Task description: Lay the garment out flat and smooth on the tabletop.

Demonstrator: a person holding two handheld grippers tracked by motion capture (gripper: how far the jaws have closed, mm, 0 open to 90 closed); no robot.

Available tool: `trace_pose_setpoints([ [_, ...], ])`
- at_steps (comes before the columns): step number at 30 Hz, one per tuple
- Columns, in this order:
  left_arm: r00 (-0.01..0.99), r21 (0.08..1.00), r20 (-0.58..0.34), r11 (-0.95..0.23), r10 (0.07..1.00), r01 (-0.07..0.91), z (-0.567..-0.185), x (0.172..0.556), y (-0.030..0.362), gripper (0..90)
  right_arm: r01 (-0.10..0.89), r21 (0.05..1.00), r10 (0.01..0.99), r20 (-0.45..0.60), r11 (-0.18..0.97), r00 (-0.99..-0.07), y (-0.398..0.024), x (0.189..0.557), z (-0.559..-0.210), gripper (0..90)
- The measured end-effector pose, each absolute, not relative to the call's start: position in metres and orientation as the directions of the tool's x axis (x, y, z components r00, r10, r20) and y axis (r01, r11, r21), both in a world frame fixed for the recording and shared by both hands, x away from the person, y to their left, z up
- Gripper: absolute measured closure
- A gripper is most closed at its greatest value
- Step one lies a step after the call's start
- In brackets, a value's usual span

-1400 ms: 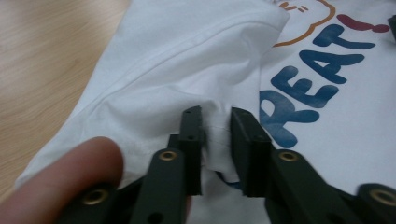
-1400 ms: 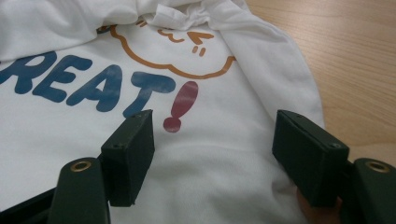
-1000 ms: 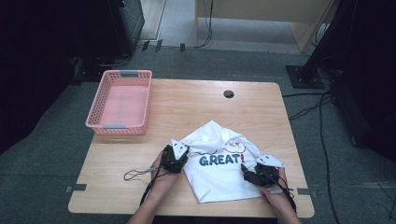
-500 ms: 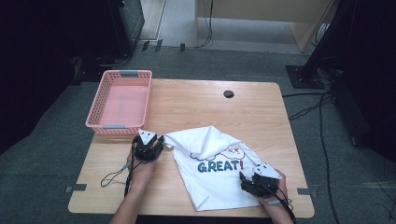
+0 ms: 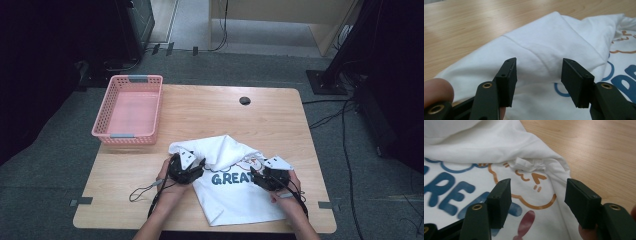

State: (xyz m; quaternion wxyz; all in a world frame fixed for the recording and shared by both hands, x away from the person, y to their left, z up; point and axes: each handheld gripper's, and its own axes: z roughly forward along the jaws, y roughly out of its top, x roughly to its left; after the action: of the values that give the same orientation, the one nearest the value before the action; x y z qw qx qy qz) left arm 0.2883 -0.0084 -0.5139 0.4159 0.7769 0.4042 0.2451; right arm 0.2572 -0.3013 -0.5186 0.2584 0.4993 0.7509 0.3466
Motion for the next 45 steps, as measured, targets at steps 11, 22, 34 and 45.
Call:
trace_pose_setpoints([
  [11, 0.504, 0.837, 0.053, -0.314, 0.862, 0.448, -0.52, 0.309, -0.015, 88.4, 0.614, 0.758, 0.94, 0.003, 0.219, -0.34, -0.305, 0.254, -0.533, 30.8],
  [22, 0.444, 0.856, -0.043, -0.196, 0.895, 0.478, -0.515, 0.322, 0.001, 90.0, 0.571, 0.744, 0.911, -0.122, 0.347, -0.394, -0.284, 0.237, -0.511, 28.7],
  [34, 0.435, 0.869, -0.096, -0.138, 0.895, 0.475, -0.502, 0.326, 0.009, 90.0, 0.502, 0.747, 0.774, -0.027, 0.437, -0.633, -0.211, 0.285, -0.515, 30.1],
  [45, 0.447, 0.872, -0.111, -0.129, 0.888, 0.473, -0.501, 0.324, 0.027, 88.2, 0.491, 0.78, 0.772, 0.016, 0.389, -0.636, -0.219, 0.299, -0.509, 86.3],
])
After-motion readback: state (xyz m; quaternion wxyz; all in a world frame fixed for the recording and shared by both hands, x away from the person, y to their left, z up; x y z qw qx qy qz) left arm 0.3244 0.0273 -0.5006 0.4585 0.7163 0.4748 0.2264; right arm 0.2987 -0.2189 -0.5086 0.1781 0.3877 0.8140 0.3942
